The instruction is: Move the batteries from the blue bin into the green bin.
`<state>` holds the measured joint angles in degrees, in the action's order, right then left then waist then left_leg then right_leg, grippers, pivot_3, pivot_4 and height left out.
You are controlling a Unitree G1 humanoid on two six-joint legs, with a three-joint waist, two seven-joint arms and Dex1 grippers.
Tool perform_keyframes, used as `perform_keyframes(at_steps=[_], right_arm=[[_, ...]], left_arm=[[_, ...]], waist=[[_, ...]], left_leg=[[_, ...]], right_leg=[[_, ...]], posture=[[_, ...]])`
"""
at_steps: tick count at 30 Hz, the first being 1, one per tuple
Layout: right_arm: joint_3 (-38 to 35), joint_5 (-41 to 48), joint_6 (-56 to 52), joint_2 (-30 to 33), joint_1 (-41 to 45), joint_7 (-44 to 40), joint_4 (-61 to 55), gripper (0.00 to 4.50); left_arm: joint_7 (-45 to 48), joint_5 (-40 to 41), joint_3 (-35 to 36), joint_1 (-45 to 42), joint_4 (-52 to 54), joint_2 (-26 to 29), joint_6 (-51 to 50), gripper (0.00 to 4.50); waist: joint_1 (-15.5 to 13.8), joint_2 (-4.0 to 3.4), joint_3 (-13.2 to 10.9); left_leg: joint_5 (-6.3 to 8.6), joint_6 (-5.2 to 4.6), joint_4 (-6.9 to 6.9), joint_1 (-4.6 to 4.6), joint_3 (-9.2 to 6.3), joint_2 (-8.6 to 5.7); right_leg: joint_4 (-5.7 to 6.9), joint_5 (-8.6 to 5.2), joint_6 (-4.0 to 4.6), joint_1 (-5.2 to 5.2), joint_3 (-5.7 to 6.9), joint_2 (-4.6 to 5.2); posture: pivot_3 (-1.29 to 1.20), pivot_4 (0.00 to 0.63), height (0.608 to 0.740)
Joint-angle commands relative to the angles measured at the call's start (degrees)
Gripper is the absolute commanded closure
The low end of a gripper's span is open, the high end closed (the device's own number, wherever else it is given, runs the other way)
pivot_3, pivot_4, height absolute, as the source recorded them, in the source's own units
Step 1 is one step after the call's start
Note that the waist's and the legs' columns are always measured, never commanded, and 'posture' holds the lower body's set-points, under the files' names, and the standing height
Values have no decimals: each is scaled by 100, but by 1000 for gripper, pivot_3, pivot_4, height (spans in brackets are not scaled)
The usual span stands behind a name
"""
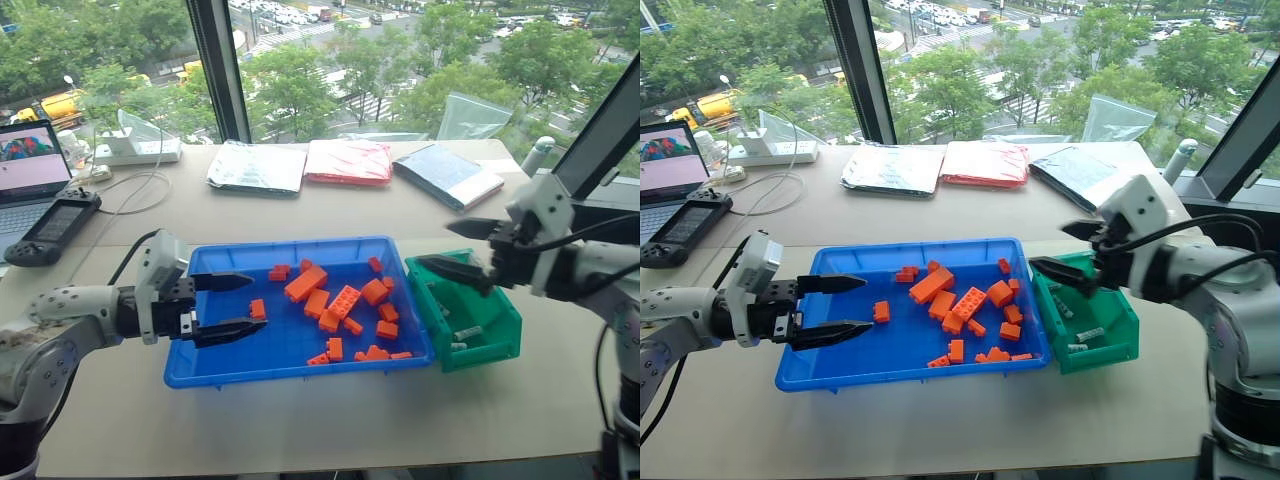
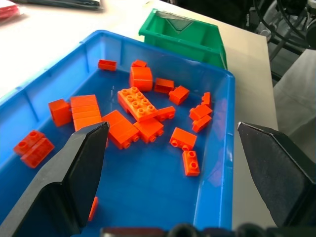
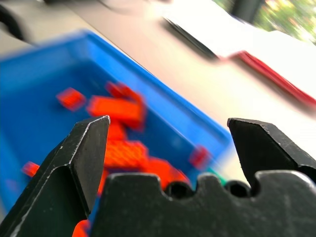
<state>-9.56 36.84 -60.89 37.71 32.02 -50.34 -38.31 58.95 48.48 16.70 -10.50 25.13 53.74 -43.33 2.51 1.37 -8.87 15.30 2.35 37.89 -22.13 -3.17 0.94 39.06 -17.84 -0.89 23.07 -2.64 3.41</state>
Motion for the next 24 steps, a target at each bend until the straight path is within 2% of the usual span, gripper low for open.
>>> perform_keyframes(at_steps=[1,5,13,24], right_arm=[[443,-267,410,53,-197,267,48,51],[775,-414,765,80,-494,326,184,51],[827,-467,1157,346,-858,291,371,51],[875,-420,1269,383,-925,329,422,51]], left_arm=[[-38,-27,252,37,-24,23,148,0],[-89,-49,307,84,-38,-1,173,0],[-145,-62,315,44,-59,-31,224,0],[-236,-12,240,-76,-40,-176,160,0]], waist=[[-73,2,-1],[-137,6,-3],[-124,6,-4],[-128,6,-4]], left_leg=[[0,0,5,-6,-3,-9],[0,0,26,-17,1,-12],[0,0,28,-11,1,-7],[0,0,31,-13,1,-7]], right_leg=[[-2,1,-2,-1,3,8],[-11,8,-15,-2,1,12],[-3,8,-15,-1,-2,5],[0,9,-14,-1,-2,5]], posture=[[0,150,740],[0,150,740],[0,150,740],[0,150,740]])
